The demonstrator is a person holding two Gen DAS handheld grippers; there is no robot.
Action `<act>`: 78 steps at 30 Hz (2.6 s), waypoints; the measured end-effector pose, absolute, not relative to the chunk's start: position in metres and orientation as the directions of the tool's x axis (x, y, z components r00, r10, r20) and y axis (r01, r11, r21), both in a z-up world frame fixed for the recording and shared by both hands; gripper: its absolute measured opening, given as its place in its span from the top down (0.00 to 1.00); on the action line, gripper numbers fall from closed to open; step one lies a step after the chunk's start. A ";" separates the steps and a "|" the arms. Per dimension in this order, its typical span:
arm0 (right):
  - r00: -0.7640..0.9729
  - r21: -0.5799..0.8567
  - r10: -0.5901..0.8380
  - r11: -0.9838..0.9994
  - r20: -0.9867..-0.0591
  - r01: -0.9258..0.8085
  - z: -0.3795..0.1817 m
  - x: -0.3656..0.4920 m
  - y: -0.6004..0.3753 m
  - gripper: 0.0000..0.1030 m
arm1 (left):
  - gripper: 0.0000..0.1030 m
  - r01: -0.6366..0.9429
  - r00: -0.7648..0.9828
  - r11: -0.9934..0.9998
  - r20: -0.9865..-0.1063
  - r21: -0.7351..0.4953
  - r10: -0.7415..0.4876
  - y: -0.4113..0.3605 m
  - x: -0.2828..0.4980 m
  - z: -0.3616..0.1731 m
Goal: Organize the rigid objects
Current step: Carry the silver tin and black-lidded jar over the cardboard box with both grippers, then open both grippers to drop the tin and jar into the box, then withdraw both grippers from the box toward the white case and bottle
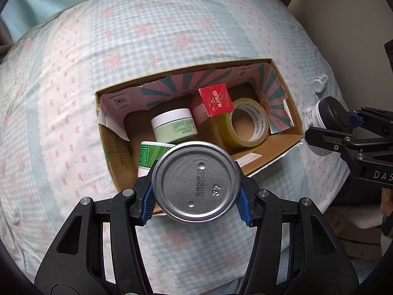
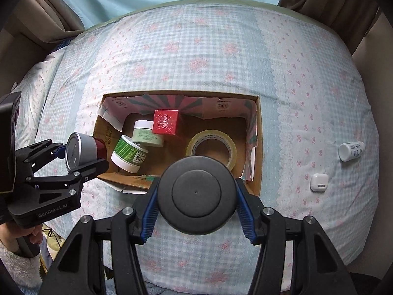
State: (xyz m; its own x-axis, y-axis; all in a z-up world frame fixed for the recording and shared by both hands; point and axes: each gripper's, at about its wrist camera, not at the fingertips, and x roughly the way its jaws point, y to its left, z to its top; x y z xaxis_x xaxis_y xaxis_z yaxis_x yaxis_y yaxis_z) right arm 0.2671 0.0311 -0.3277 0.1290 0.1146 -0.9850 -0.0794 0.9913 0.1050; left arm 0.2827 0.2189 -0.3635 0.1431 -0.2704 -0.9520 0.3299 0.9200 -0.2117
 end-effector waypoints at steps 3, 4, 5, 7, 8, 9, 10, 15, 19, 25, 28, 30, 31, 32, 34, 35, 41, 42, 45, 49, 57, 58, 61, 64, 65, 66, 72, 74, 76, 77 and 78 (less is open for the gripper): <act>0.103 0.114 0.119 0.992 -0.988 -0.051 -0.355 0.279 0.029 0.49 | 0.51 0.316 0.098 0.918 -0.954 -0.239 -0.282 0.207 0.289 -0.384; 0.093 0.122 0.125 0.992 -0.988 -0.036 -0.363 0.283 0.027 0.49 | 0.51 0.305 0.086 0.919 -0.954 -0.249 -0.287 0.204 0.292 -0.391; 0.083 0.133 0.135 0.991 -0.987 -0.020 -0.371 0.285 0.025 0.49 | 0.51 0.298 0.076 0.922 -0.957 -0.248 -0.282 0.200 0.295 -0.397; 0.062 0.158 0.157 0.987 -0.986 0.007 -0.386 0.289 0.021 0.49 | 0.51 0.298 0.059 0.925 -0.963 -0.235 -0.264 0.192 0.298 -0.410; 0.051 0.165 0.165 0.986 -0.985 0.014 -0.393 0.291 0.019 0.49 | 0.51 0.298 0.052 0.925 -0.964 -0.234 -0.260 0.189 0.300 -0.414; 0.039 0.169 0.168 0.985 -0.985 0.017 -0.399 0.293 0.018 0.49 | 0.51 0.298 0.043 0.925 -0.965 -0.234 -0.258 0.186 0.301 -0.419; 0.026 0.166 0.165 0.986 -0.986 0.011 -0.406 0.295 0.018 0.49 | 0.51 0.301 0.033 0.925 -0.966 -0.234 -0.255 0.183 0.302 -0.423; -0.020 0.128 0.127 0.990 -0.992 -0.059 -0.428 0.303 0.024 0.49 | 0.51 0.314 0.012 0.925 -0.974 -0.213 -0.228 0.175 0.306 -0.441; -0.041 0.151 0.149 0.987 -0.988 -0.050 -0.436 0.309 0.021 0.49 | 0.51 0.309 -0.012 0.928 -0.976 -0.209 -0.216 0.169 0.307 -0.449; -0.096 0.147 0.140 0.986 -0.986 -0.078 -0.442 0.315 0.023 0.42 | 0.01 0.326 0.011 0.923 -0.975 -0.207 -0.223 0.165 0.306 -0.436; -0.052 0.192 0.189 0.980 -0.981 -0.050 -0.432 0.316 0.017 0.00 | 0.00 0.319 0.024 0.918 -0.967 -0.234 -0.255 0.169 0.307 -0.425; -0.037 0.177 0.175 0.982 -0.984 -0.063 -0.428 0.316 0.015 0.00 | 0.00 0.319 0.033 0.921 -0.969 -0.221 -0.244 0.172 0.306 -0.421; -0.036 0.162 0.160 0.984 -0.986 -0.072 -0.427 0.316 0.015 0.00 | 0.00 0.317 0.035 0.922 -0.969 -0.220 -0.244 0.174 0.306 -0.420; -0.036 0.153 0.150 0.985 -0.988 -0.079 -0.426 0.314 0.015 0.00 | 0.00 0.311 0.038 0.925 -0.969 -0.219 -0.243 0.175 0.306 -0.419; -0.037 0.157 0.155 0.984 -0.987 -0.079 -0.424 0.312 0.013 0.00 | 0.00 0.298 0.045 0.928 -0.968 -0.225 -0.249 0.180 0.305 -0.414; -0.034 0.161 0.159 0.984 -0.987 -0.074 -0.422 0.309 0.010 0.00 | 0.00 0.293 0.049 0.929 -0.967 -0.225 -0.250 0.182 0.304 -0.412; -0.007 0.170 0.170 0.983 -0.985 -0.063 -0.408 0.299 0.008 0.00 | 0.00 0.269 0.083 0.940 -0.967 -0.210 -0.240 0.198 0.298 -0.393; 0.000 0.169 0.170 0.983 -0.986 -0.069 -0.404 0.296 0.009 0.00 | 0.00 0.269 0.095 0.940 -0.966 -0.208 -0.241 0.203 0.295 -0.387; 0.025 0.160 0.162 0.984 -0.986 -0.079 -0.388 0.288 0.020 0.00 | 0.00 0.271 0.125 0.942 -0.963 -0.198 -0.238 0.206 0.291 -0.373; 0.059 0.152 0.157 0.984 -0.986 -0.088 -0.369 0.281 0.022 0.00 | 0.00 0.269 0.158 0.945 -0.959 -0.185 -0.233 0.212 0.281 -0.353; 0.111 0.129 0.140 0.986 -0.984 -0.104 -0.329 0.256 0.024 0.00 | 0.00 0.275 0.196 0.951 -0.960 -0.140 -0.198 0.222 0.250 -0.321; 0.117 0.127 0.139 0.987 -0.983 -0.099 -0.323 0.251 0.024 0.00 | 0.00 0.271 0.199 0.951 -0.958 -0.150 -0.208 0.223 0.245 -0.316; 0.131 0.135 0.142 0.989 -0.981 -0.054 -0.306 0.237 0.014 0.00 | 0.00 0.258 0.204 0.953 -0.955 -0.160 -0.215 0.226 0.234 -0.303; 0.148 0.135 0.131 0.991 -0.980 0.018 -0.290 0.221 -0.001 0.00 | 0.00 0.269 0.197 0.946 -0.952 -0.179 -0.236 0.220 0.223 -0.295; 0.147 0.130 0.122 0.990 -0.982 0.047 -0.286 0.215 -0.009 0.00 | 0.00 0.275 0.187 0.942 -0.951 -0.191 -0.247 0.217 0.219 -0.293; 0.145 0.124 0.112 0.989 -0.983 0.076 -0.282 0.208 -0.017 0.00 | 0.00 0.283 0.180 0.938 -0.949 -0.201 -0.258 0.213 0.216 -0.292; 0.150 0.115 0.082 0.968 -0.985 0.225 -0.263 0.168 -0.076 0.00 | 0.00 0.331 0.166 0.919 -0.946 -0.213 -0.279 0.177 0.193 -0.284; 0.152 0.128 0.089 0.955 -0.984 0.269 -0.259 0.156 -0.099 0.00 | 0.00 0.334 0.167 0.916 -0.943 -0.221 -0.288 0.163 0.187 -0.281; 0.166 0.135 0.087 0.943 -0.982 0.305 -0.254 0.147 -0.122 0.00 | 0.00 0.340 0.171 0.913 -0.940 -0.225 -0.295 0.146 0.180 -0.276; 0.175 0.138 0.085 0.937 -0.981 0.320 -0.251 0.143 -0.135 0.00 | 0.00 0.347 0.174 0.911 -0.939 -0.223 -0.296 0.136 0.178 -0.274; 0.188 0.143 0.084 0.933 -0.979 0.331 -0.248 0.140 -0.147 0.00 | 0.00 0.355 0.178 0.909 -0.939 -0.217 -0.293 0.126 0.175 -0.271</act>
